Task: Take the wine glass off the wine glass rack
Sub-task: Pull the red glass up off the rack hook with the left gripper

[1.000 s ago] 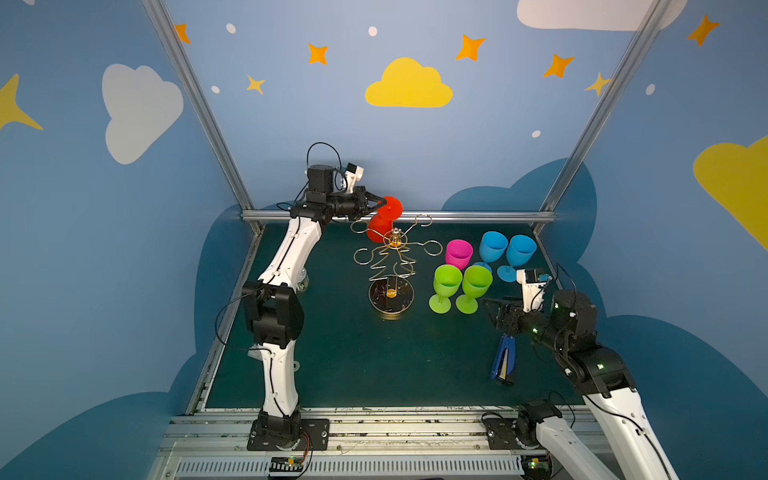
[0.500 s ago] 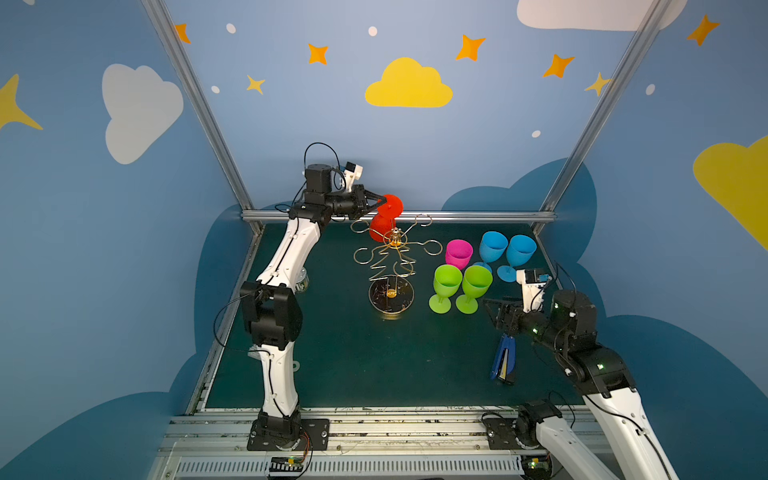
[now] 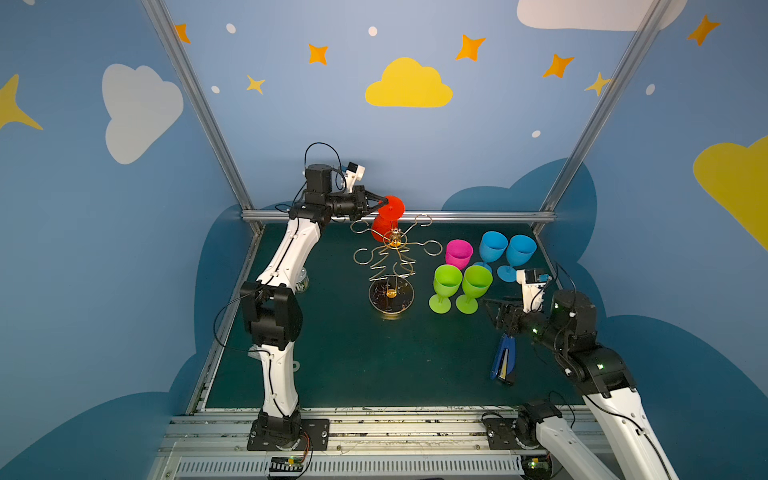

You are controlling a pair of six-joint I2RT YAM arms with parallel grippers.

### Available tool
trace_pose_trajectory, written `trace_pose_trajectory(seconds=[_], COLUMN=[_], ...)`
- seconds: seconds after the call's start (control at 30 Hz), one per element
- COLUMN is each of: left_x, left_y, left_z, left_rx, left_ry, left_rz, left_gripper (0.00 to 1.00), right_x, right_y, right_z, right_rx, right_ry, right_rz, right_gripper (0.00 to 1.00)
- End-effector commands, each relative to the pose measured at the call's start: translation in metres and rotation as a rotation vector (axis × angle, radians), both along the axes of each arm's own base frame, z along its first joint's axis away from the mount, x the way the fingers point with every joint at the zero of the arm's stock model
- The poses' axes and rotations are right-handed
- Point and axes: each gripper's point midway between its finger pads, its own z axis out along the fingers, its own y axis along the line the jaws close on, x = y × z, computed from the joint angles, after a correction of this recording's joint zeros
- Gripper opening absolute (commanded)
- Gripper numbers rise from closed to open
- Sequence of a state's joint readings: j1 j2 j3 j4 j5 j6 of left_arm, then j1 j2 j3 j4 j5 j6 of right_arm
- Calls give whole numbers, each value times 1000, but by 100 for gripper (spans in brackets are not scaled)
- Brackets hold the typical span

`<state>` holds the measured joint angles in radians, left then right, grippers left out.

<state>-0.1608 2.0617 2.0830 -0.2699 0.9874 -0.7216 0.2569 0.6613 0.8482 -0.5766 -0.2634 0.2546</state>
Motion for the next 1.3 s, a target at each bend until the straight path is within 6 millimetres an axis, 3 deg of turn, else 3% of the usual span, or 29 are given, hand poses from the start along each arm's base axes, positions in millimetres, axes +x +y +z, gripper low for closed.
trace_pose_trajectory(seconds=[0.0, 0.33, 0.67, 1.27], left_x=[-19, -30, -26, 8], left_y=[-6, -9, -14, -21], left_z=[6, 2, 0, 5], left_rx=[5, 23, 23, 2], left_ry=[3, 11, 16, -10], left_rz=[-60, -87, -92, -34], left_gripper=[4, 4, 4, 4], right_x=[-1, -1, -1, -4], right_y=[2, 2, 2, -1], right_z=[9, 7, 8, 13], right_rx=[15, 13, 18, 6], right_ry=[-16, -12, -13, -27], right_rz=[6, 5, 6, 0], right_gripper=[71, 70, 70, 71])
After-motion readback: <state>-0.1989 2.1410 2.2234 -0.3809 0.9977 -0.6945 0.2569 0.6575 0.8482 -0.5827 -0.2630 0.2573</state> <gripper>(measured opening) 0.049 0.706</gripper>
